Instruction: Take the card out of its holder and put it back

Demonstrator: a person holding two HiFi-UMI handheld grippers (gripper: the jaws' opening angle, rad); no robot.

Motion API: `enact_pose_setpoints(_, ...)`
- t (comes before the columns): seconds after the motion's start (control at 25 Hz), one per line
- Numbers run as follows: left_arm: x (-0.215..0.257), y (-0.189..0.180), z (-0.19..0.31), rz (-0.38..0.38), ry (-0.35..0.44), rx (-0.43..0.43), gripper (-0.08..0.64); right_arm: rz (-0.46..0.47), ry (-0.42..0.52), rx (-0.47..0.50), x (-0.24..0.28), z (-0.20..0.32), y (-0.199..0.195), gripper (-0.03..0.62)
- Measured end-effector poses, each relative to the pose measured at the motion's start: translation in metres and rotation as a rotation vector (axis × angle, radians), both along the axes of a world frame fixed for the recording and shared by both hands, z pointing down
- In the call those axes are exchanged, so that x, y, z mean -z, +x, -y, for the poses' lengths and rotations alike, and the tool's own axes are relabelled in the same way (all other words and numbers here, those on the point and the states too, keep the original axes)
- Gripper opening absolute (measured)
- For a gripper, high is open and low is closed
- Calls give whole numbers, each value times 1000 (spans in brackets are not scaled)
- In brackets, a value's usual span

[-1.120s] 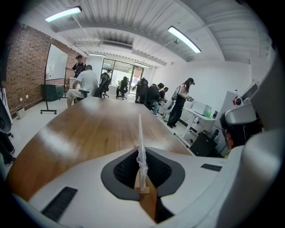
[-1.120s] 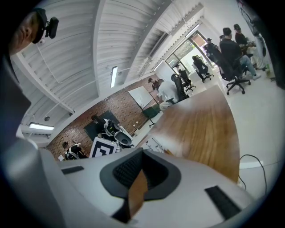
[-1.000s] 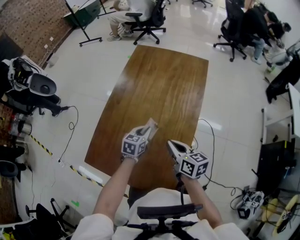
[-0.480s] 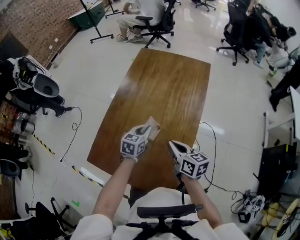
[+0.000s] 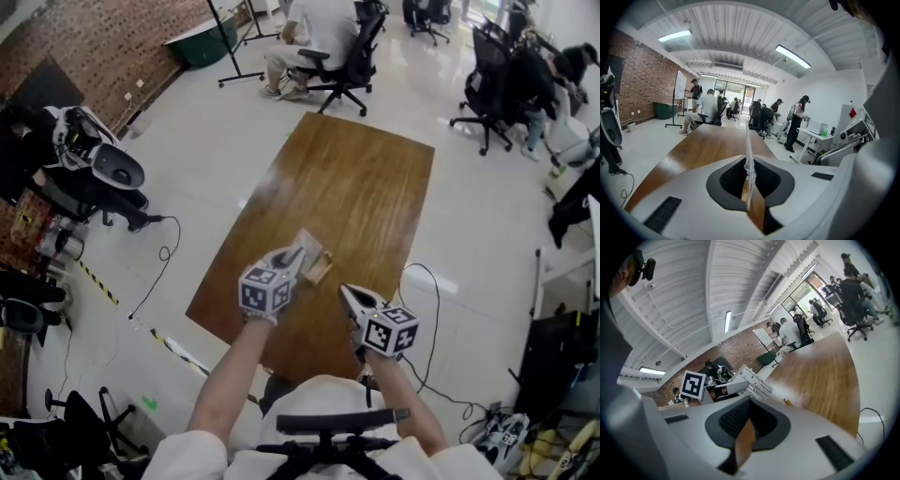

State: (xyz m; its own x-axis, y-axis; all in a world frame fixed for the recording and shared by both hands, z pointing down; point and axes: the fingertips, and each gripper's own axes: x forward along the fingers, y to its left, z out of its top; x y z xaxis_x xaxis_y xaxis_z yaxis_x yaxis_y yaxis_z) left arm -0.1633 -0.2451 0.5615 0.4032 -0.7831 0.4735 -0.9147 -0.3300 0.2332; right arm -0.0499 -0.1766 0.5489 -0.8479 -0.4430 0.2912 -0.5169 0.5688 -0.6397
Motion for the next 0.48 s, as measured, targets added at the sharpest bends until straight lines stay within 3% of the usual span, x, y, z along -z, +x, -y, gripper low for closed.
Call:
enact_pose_setpoints(0.28, 42, -10, -40, -145, 82, 170, 15, -12, 23, 79, 11, -21, 3, 3)
enact_pose_setpoints(0.48, 52, -5, -86, -183, 98, 276, 15, -29, 40, 127, 15, -34, 12, 3)
